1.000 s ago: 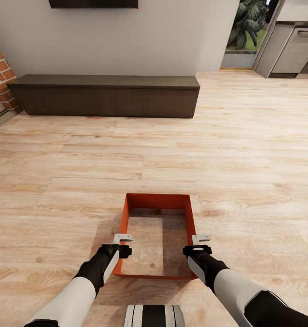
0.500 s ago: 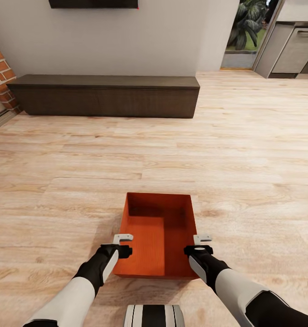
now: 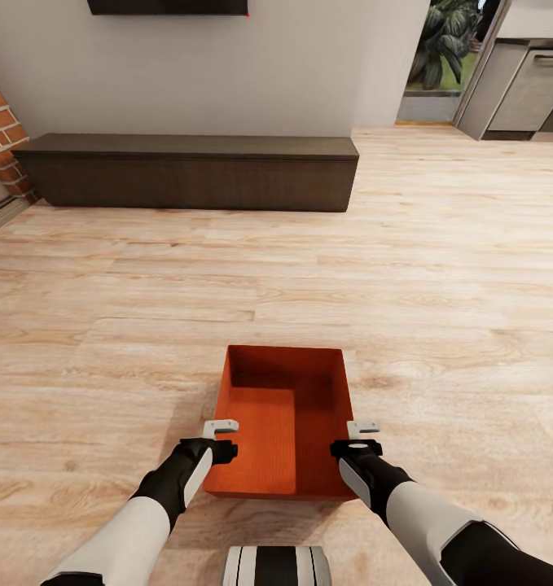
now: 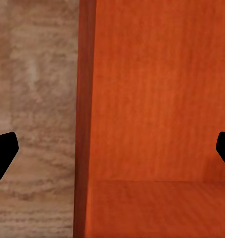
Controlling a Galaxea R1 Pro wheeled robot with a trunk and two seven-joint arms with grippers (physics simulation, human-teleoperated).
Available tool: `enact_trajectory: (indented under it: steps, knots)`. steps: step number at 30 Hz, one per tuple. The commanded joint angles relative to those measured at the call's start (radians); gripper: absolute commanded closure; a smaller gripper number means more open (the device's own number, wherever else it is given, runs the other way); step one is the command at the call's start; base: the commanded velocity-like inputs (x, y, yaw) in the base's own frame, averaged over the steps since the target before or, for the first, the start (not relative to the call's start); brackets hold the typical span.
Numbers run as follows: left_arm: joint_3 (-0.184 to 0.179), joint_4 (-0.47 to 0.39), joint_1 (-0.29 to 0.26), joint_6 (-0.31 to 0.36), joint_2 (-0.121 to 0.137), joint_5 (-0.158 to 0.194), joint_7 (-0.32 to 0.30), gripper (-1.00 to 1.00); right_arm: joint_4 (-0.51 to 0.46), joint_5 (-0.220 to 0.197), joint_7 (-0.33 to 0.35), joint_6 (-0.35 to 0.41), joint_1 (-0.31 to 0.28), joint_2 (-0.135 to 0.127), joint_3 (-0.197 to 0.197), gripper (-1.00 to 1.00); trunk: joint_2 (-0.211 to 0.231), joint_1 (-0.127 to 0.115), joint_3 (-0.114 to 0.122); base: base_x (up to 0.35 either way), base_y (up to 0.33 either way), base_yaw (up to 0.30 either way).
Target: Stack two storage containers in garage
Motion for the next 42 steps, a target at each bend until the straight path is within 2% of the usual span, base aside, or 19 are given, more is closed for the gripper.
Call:
enact_trajectory:
  steps: [1,17,18,42]
  knots:
    - [0.001,-0.002,0.0,0.005,0.0,0.004,0.005,-1.0,0.02,-0.01,-0.006,0.005,0.001,-0.001,0.007,-1.0,0.0,0.0,-0.001,0.0,0.0,0.0]
    - [0.001,0.001,0.0,0.006,0.0,0.004,0.005,-1.0,0.02,-0.009,-0.006,0.005,0.001,-0.001,0.007,-1.0,0.0,0.0,-0.001,0.0,0.0,0.0]
    - [0.001,0.001,0.0,0.005,0.0,0.004,0.005,1.0,0.02,-0.009,-0.006,0.005,0.001,-0.001,0.007,1.0,0.0,0.0,-0.001,0.0,0.0,0.0]
    - [0.002,-0.012,0.0,0.005,0.0,0.001,0.006,1.0,0.02,-0.01,-0.006,0.005,0.001,-0.002,0.007,1.0,0.0,0.0,-0.001,0.0,0.0,0.0]
